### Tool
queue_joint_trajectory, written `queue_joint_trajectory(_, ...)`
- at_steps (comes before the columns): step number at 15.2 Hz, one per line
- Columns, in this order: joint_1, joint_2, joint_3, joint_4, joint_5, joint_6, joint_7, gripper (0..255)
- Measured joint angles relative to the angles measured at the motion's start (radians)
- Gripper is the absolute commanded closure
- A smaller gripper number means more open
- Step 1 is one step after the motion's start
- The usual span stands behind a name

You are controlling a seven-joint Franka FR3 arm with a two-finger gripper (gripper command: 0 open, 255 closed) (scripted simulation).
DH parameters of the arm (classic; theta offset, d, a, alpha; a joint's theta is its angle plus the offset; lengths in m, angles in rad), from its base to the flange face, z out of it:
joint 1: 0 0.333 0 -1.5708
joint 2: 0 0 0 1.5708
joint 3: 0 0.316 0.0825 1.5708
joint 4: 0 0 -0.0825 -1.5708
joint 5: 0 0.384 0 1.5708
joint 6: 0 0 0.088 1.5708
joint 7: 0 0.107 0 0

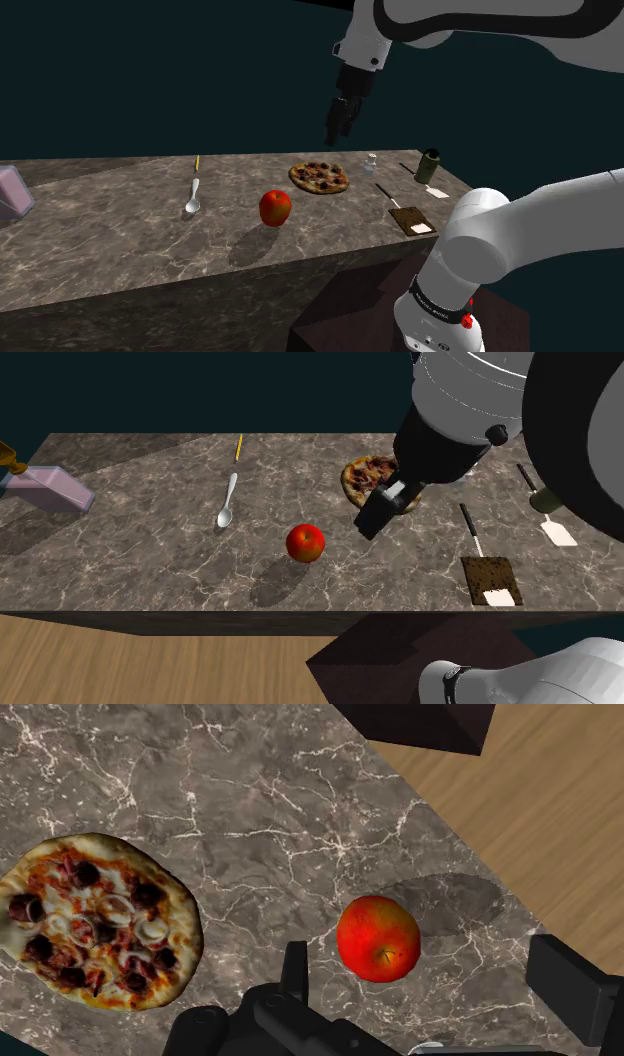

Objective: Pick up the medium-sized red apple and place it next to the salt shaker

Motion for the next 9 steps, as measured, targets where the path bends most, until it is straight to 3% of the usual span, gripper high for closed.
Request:
queue_joint_trajectory(3, 0.002, 0.023, 0.018, -0.014, 0.001, 0.038, 0.012, 0)
queue_joint_trajectory(9, 0.005, 0.172, 0.101, -0.043, -0.008, 0.221, 0.072, 0)
